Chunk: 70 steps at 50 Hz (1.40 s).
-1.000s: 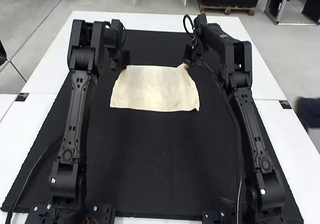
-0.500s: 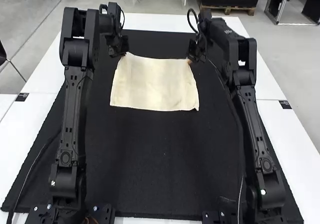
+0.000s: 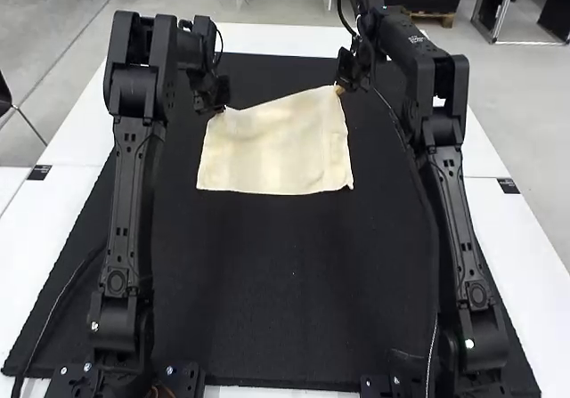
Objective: Fold the towel.
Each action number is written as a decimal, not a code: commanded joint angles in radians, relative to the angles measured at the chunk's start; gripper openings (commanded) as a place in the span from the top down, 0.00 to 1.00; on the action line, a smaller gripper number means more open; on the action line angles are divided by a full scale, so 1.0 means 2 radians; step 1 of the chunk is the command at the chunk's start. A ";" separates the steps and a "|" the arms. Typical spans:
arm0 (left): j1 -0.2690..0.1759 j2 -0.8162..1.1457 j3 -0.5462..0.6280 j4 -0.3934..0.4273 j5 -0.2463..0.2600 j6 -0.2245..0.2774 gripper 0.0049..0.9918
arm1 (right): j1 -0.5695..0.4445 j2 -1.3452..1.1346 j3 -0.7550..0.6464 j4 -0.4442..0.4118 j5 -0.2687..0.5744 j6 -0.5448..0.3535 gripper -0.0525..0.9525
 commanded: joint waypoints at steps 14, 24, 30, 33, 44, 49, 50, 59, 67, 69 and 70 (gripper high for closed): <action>-0.004 -0.064 -0.015 0.000 0.006 0.011 0.98 | -0.006 -0.028 -0.001 -0.033 -0.006 -0.012 0.97; -0.004 -0.081 -0.033 -0.003 0.007 0.012 0.98 | -0.006 -0.033 -0.001 -0.049 -0.006 -0.013 0.97; -0.004 -0.096 -0.047 -0.004 0.007 0.012 0.98 | -0.006 -0.038 -0.002 -0.062 -0.006 -0.013 0.97; -0.004 -0.105 -0.053 -0.004 0.008 0.012 0.98 | -0.007 -0.042 -0.002 -0.066 -0.006 -0.013 0.97; -0.004 -0.132 -0.079 -0.003 0.012 0.012 0.98 | -0.005 -0.060 -0.004 -0.076 -0.005 -0.014 0.97; -0.004 -0.142 -0.090 0.000 0.014 0.012 0.98 | -0.004 -0.071 -0.011 -0.077 -0.004 -0.014 0.97; -0.004 -0.144 -0.091 0.000 0.014 0.012 0.98 | -0.004 -0.074 -0.013 -0.077 -0.004 -0.014 0.97; -0.003 -0.156 -0.101 0.000 0.016 0.012 0.98 | -0.004 -0.099 -0.041 -0.076 -0.003 -0.014 0.97; -0.003 -0.166 -0.107 0.000 0.020 0.012 0.98 | -0.004 -0.122 -0.068 -0.072 -0.003 -0.014 0.97; -0.004 -0.169 -0.108 -0.001 0.021 0.012 0.98 | -0.004 -0.126 -0.076 -0.070 -0.002 -0.014 0.97; -0.004 -0.170 -0.108 0.000 0.022 0.012 0.98 | -0.004 -0.129 -0.079 -0.069 -0.002 -0.013 0.97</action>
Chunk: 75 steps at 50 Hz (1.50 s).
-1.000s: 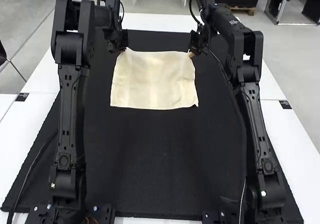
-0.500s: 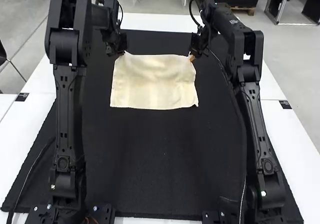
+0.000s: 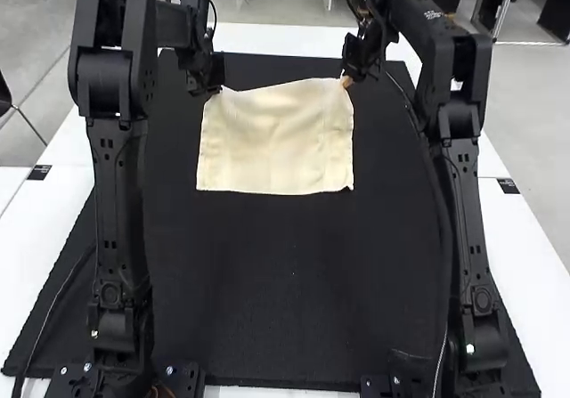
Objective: Fold the towel.
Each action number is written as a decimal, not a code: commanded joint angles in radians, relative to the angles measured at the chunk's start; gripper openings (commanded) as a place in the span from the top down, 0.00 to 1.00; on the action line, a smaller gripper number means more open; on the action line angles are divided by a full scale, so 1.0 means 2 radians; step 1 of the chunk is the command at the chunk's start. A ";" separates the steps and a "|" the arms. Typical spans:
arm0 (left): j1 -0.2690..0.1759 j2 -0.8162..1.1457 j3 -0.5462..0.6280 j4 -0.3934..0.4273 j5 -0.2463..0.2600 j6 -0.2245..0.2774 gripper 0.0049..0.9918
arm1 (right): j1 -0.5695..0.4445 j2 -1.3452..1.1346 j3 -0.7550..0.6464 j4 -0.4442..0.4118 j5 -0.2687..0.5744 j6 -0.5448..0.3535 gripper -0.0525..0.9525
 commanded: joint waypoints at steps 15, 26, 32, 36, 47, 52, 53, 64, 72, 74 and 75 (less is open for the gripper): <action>-0.003 -0.044 -0.013 0.001 0.010 0.007 0.98 | -0.003 -0.095 -0.125 0.045 0.002 -0.004 0.97; -0.003 -0.051 -0.028 0.000 0.010 0.007 0.98 | -0.003 -0.138 -0.212 0.085 0.006 -0.001 0.97; -0.003 -0.053 -0.037 0.000 0.009 0.007 0.98 | -0.003 -0.159 -0.254 0.108 0.009 0.003 0.97; -0.003 -0.054 -0.043 0.000 0.008 0.007 0.98 | 0.001 -0.173 -0.281 0.124 0.013 0.005 0.97; -0.004 -0.054 -0.055 0.001 0.007 0.007 0.98 | 0.007 -0.181 -0.305 0.148 0.023 0.009 0.97; -0.007 -0.056 -0.062 -0.007 0.007 0.007 0.98 | 0.006 -0.182 -0.308 0.152 0.023 0.012 0.97; -0.008 -0.057 -0.064 -0.009 0.008 0.007 0.98 | 0.006 -0.182 -0.308 0.152 0.023 0.013 0.97; -0.012 -0.066 -0.085 0.001 0.008 0.007 0.98 | 0.006 -0.188 -0.323 0.160 0.026 0.013 0.97; -0.010 -0.069 -0.089 0.001 0.008 0.007 0.98 | 0.006 -0.203 -0.352 0.176 0.028 0.013 0.97; -0.010 -0.070 -0.090 0.000 0.008 0.007 0.98 | 0.006 -0.207 -0.359 0.178 0.029 0.013 0.97; -0.010 -0.070 -0.090 0.000 0.008 0.007 0.98 | 0.006 -0.208 -0.361 0.180 0.029 0.013 0.97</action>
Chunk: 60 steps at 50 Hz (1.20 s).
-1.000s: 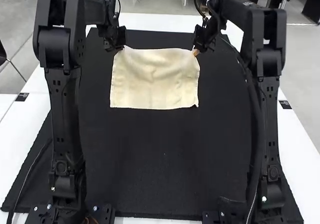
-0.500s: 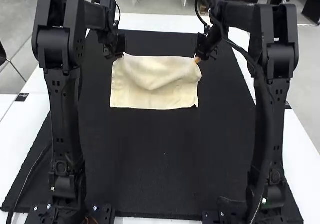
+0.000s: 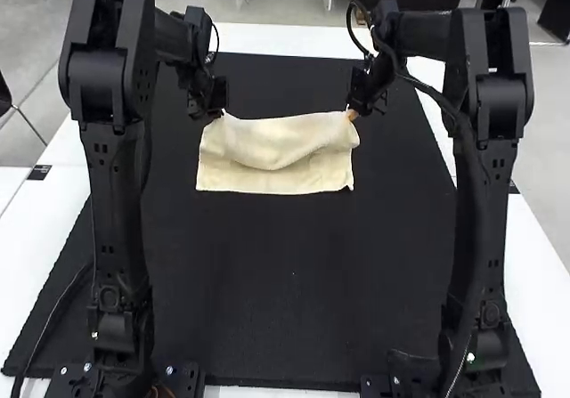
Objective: Fold the towel.
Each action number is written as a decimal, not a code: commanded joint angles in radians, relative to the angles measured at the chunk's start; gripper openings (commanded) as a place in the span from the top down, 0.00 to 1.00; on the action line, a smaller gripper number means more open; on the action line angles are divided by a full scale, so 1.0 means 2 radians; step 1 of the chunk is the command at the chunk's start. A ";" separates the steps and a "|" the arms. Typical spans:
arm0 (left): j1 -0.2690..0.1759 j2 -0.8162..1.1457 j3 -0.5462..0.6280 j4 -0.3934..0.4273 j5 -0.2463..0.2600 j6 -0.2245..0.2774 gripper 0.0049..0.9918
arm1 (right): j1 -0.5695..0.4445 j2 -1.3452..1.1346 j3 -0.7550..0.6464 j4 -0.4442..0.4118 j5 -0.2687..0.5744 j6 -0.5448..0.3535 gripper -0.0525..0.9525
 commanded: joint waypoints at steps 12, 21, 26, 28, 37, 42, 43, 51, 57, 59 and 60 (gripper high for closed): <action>0.000 -0.035 -0.008 0.002 0.002 0.008 0.98 | 0.005 -0.053 -0.036 0.018 0.011 0.004 0.97; 0.001 -0.035 -0.015 0.002 0.001 0.010 0.98 | 0.005 -0.064 -0.059 0.030 0.015 0.002 0.97; 0.001 -0.035 -0.022 0.004 -0.006 0.010 0.98 | 0.005 -0.069 -0.072 0.042 0.023 0.002 0.97; 0.001 -0.035 -0.024 0.005 -0.007 0.010 0.98 | 0.006 -0.069 -0.074 0.045 0.028 0.002 0.97; 0.007 -0.035 -0.025 0.007 -0.012 0.010 0.98 | 0.004 -0.069 -0.075 0.049 0.038 -0.001 0.97; 0.009 -0.035 -0.025 0.008 -0.012 0.010 0.98 | 0.004 -0.069 -0.080 0.057 0.050 -0.005 0.97; 0.010 -0.035 -0.025 0.008 -0.012 0.010 0.98 | 0.004 -0.069 -0.080 0.057 0.051 -0.006 0.97; 0.010 -0.035 -0.028 0.008 -0.012 0.011 0.98 | 0.005 -0.069 -0.087 0.058 0.058 -0.011 0.97; 0.010 -0.035 -0.033 0.010 -0.013 0.011 0.98 | 0.006 -0.075 -0.098 0.063 0.061 -0.012 0.97; 0.010 -0.035 -0.033 0.010 -0.013 0.011 0.98 | 0.005 -0.077 -0.103 0.065 0.062 -0.013 0.97; 0.010 -0.035 -0.034 0.010 -0.013 0.011 0.98 | 0.006 -0.077 -0.106 0.065 0.062 -0.014 0.97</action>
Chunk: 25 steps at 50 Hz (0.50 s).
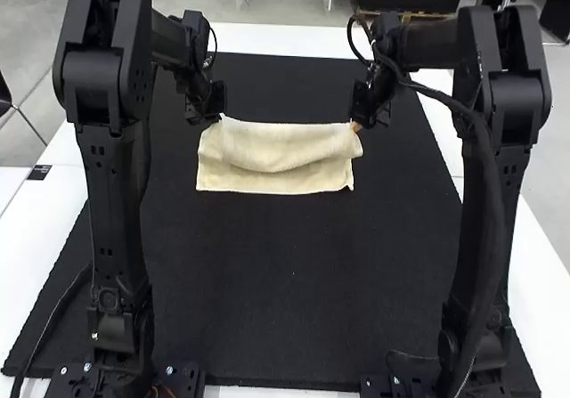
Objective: Fold the towel.
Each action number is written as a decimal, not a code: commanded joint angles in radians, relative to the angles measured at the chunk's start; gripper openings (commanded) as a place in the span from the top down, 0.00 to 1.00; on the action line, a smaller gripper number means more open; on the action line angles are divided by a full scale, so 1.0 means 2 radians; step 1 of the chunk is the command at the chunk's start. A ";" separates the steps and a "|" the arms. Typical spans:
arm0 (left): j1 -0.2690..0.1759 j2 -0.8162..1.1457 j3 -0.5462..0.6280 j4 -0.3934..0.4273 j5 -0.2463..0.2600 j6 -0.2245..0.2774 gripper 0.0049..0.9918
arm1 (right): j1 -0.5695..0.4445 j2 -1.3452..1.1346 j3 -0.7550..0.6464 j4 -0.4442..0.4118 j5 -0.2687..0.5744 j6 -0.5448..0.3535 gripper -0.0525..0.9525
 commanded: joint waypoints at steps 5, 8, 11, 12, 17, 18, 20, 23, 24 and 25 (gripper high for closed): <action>0.005 -0.020 -0.008 0.003 -0.013 0.010 0.98 | 0.000 -0.040 -0.019 0.010 0.021 -0.009 0.97; 0.005 -0.020 -0.008 0.003 -0.015 0.012 0.98 | 0.000 -0.041 -0.025 0.015 0.022 -0.010 0.97; 0.005 -0.019 -0.010 0.004 -0.018 0.016 0.98 | 0.000 -0.041 -0.026 0.016 0.022 -0.011 0.97; 0.004 -0.019 -0.011 0.005 -0.019 0.017 0.98 | 0.001 -0.041 -0.027 0.016 0.022 -0.011 0.97; 0.004 -0.018 -0.016 0.007 -0.024 0.020 0.98 | 0.001 -0.041 -0.028 0.018 0.022 -0.012 0.97; 0.003 -0.018 -0.018 0.008 -0.024 0.020 0.98 | 0.000 -0.041 -0.028 0.019 0.022 -0.012 0.97; 0.003 -0.018 -0.021 0.012 -0.025 0.020 0.98 | 0.000 -0.041 -0.030 0.021 0.024 -0.014 0.97; 0.003 -0.018 -0.025 0.016 -0.026 0.020 0.98 | 0.000 -0.041 -0.034 0.026 0.024 -0.014 0.97; 0.003 -0.018 -0.026 0.017 -0.026 0.020 0.98 | 0.000 -0.041 -0.035 0.026 0.024 -0.015 0.97; 0.003 -0.017 -0.028 0.018 -0.027 0.020 0.98 | 0.000 -0.041 -0.036 0.027 0.025 -0.015 0.97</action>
